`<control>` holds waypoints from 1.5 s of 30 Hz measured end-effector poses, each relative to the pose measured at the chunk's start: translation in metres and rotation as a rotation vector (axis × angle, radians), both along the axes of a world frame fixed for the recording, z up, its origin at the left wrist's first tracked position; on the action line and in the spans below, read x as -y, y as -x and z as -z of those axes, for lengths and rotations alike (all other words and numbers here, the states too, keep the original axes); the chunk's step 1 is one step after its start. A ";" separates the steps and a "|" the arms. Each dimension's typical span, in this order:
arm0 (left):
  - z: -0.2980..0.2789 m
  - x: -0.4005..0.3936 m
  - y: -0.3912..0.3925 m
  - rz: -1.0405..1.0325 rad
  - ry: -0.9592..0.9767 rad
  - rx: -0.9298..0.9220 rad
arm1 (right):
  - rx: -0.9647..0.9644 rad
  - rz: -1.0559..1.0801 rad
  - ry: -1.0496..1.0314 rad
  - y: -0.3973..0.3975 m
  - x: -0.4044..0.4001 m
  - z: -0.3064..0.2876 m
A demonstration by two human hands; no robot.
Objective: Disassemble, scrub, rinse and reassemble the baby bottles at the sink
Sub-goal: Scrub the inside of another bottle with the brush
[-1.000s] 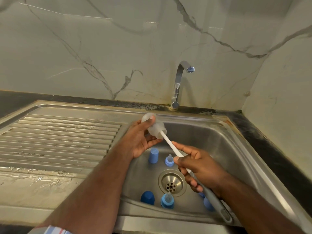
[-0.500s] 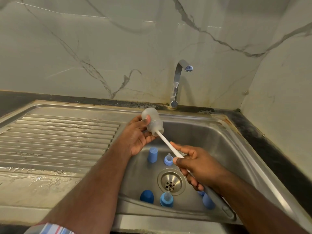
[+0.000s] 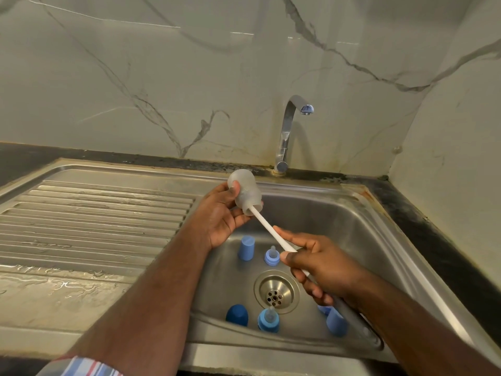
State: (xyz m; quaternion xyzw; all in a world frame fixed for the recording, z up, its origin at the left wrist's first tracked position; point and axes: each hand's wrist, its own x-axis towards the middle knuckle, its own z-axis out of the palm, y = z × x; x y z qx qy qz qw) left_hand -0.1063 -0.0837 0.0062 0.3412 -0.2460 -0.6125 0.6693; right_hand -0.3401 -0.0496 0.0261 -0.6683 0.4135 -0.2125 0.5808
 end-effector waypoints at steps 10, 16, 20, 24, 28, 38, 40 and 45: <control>0.000 0.000 -0.002 -0.028 0.003 0.011 | 0.156 -0.047 -0.203 0.000 -0.003 -0.002; 0.003 0.001 0.001 -0.063 -0.038 0.066 | -0.186 0.063 0.181 -0.005 -0.005 0.003; 0.002 0.002 0.000 -0.086 -0.045 0.053 | 0.066 0.077 -0.031 -0.007 -0.010 0.000; 0.004 0.002 -0.003 -0.085 -0.043 0.047 | 0.061 -0.012 -0.118 -0.003 -0.008 -0.003; 0.003 0.002 -0.003 -0.112 -0.052 0.058 | -0.252 0.033 0.179 -0.006 -0.007 0.001; 0.003 0.005 -0.001 -0.208 -0.075 0.082 | -0.736 0.010 0.799 -0.014 -0.012 0.006; 0.005 0.005 -0.002 -0.223 -0.087 0.093 | -0.503 -0.003 0.510 -0.013 -0.012 0.006; 0.005 0.006 -0.003 -0.248 -0.083 0.074 | -0.164 0.059 0.184 0.001 -0.009 -0.001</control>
